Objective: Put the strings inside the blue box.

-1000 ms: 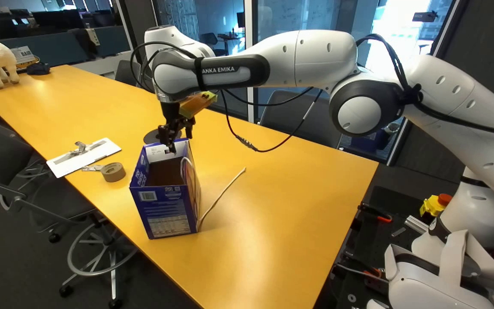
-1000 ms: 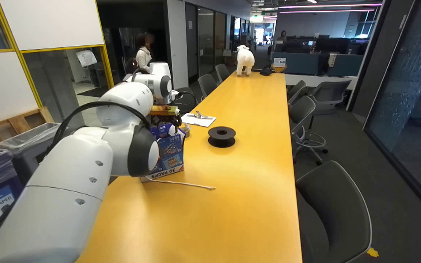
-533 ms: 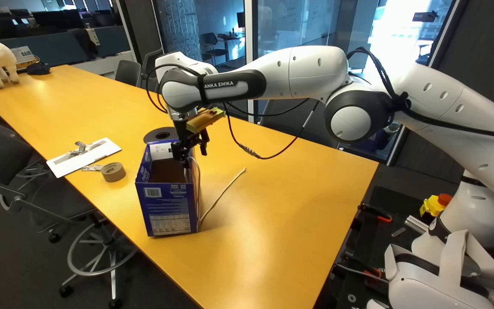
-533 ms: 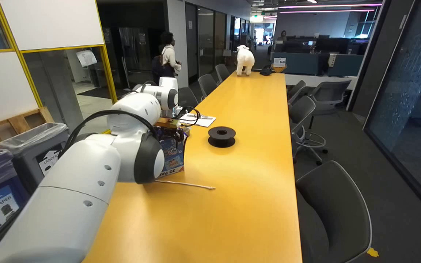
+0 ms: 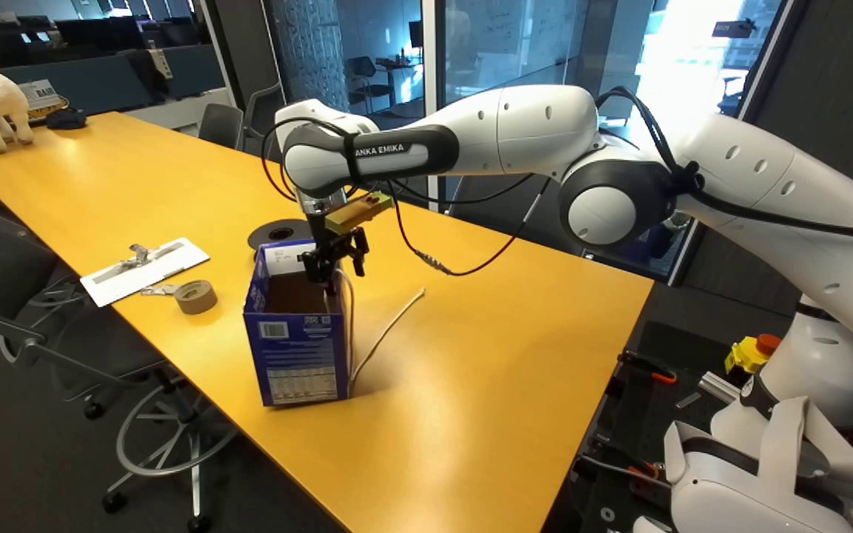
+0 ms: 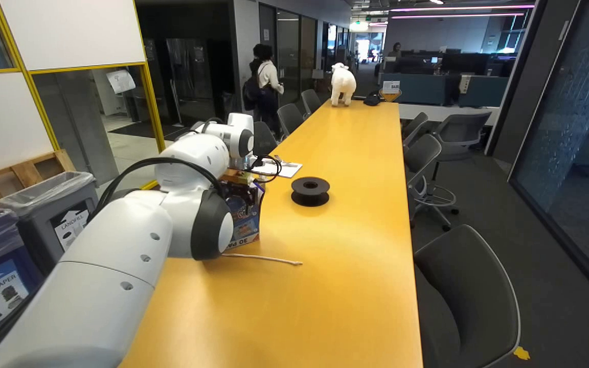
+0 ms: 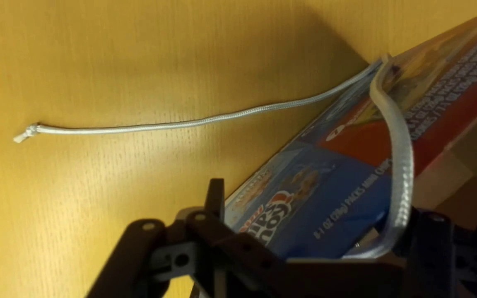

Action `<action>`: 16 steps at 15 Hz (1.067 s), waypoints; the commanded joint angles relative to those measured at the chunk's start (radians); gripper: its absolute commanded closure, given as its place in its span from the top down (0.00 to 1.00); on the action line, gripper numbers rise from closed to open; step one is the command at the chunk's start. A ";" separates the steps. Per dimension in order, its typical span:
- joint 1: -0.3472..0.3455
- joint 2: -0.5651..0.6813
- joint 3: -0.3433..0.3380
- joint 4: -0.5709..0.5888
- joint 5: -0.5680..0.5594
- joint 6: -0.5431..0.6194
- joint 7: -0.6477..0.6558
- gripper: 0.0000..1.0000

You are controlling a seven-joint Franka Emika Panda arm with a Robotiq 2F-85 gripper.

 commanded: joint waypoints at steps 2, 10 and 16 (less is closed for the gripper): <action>-0.009 0.011 0.006 0.047 0.012 -0.016 0.006 0.49; -0.030 -0.018 -0.035 0.021 -0.026 -0.040 0.008 0.05; -0.064 -0.057 -0.090 -0.030 -0.040 -0.074 0.059 0.07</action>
